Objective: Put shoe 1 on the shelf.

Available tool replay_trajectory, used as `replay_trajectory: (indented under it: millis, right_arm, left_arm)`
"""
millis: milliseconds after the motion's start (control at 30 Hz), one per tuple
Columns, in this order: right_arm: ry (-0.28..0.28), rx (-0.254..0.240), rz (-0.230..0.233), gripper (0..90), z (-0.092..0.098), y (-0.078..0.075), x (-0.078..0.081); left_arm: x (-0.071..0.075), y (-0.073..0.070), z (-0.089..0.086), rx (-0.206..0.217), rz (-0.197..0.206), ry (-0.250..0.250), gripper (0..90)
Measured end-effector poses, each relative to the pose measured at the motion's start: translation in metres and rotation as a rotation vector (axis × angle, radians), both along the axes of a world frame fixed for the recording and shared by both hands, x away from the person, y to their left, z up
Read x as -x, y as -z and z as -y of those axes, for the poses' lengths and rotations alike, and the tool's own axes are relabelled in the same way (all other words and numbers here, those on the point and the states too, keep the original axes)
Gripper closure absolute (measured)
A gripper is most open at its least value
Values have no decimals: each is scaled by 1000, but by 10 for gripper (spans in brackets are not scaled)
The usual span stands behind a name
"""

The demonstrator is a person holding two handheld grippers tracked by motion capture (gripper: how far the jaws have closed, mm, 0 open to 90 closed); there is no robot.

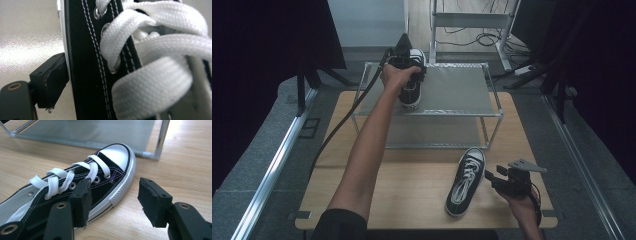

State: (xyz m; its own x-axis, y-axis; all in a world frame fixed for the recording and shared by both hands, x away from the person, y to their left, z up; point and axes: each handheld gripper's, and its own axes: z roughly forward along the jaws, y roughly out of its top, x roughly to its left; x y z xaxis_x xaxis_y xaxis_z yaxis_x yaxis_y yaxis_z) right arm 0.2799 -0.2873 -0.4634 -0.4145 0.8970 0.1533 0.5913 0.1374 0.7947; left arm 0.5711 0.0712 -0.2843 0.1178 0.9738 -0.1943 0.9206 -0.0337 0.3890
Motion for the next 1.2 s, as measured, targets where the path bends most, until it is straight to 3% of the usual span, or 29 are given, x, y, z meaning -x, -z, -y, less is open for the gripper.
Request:
replay_trajectory:
  millis: [267,567,700,800,900,1133,1200]
  right_arm:
    - [6,-1,3,442,1,0,0]
    - [4,0,0,441,1,0,1]
    - [6,-2,-1,441,1,0,1]
    - [5,0,1,440,1,0,1]
    - [3,1,0,440,1,0,1]
    - [5,1,-3,439,1,1,1]
    - [4,2,0,438,0,1,1]
  left_arm:
    - [-4,5,2,-1,-18,-12,127]
    - [-13,14,4,-13,-85,-37,116]
    - [-13,14,4,-12,-88,-41,105]
    - [-12,11,2,26,-75,-46,87]
    - [-11,10,1,35,-66,-38,84]
    - [1,-3,-4,69,-7,33,65]
    - [9,-12,-10,90,38,58,67]
